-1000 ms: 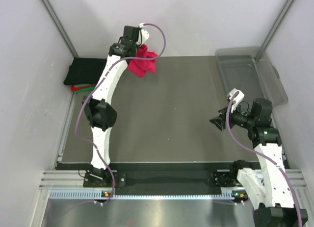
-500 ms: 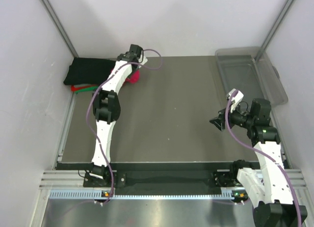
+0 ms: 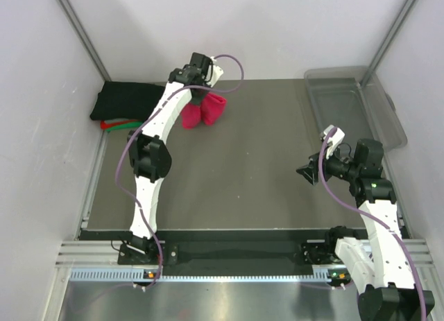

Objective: Fold and stack the t-shirts
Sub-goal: Fold the tshirt

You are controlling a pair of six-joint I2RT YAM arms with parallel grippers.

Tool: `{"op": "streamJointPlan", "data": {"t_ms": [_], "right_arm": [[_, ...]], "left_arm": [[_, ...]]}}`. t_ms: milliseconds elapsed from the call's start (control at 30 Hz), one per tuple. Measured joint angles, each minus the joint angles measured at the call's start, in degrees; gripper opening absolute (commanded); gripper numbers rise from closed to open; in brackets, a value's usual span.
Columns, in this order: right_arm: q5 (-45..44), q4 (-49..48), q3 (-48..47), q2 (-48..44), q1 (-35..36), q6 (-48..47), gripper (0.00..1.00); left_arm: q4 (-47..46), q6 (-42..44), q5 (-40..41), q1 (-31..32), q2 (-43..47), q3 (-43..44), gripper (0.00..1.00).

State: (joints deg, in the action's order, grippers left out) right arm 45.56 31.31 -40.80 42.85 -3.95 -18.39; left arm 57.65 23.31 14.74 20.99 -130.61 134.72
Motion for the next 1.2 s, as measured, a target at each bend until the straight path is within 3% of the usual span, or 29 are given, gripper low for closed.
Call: {"op": "streamJointPlan", "data": {"t_ms": [233, 400, 600, 1200], "right_arm": [[0.1, 0.0, 0.0, 0.4, -0.1, 0.0, 0.69], [0.2, 0.0, 0.0, 1.3, -0.2, 0.0, 0.69], [0.3, 0.0, 0.0, 2.9, -0.4, 0.0, 0.69], [0.9, -0.3, 0.0, 4.4, -1.5, 0.1, 0.69]], "left_arm": [[3.0, -6.0, -12.7, -4.1, 0.4, 0.7, 0.0], [3.6, -12.0, -28.0, -13.0, 0.4, 0.7, 0.0], [3.3, -16.7, -36.7, -21.6, 0.2, 0.7, 0.0], [3.7, -16.4, -44.1, -16.9, -4.6, 1.6, 0.0]]}}
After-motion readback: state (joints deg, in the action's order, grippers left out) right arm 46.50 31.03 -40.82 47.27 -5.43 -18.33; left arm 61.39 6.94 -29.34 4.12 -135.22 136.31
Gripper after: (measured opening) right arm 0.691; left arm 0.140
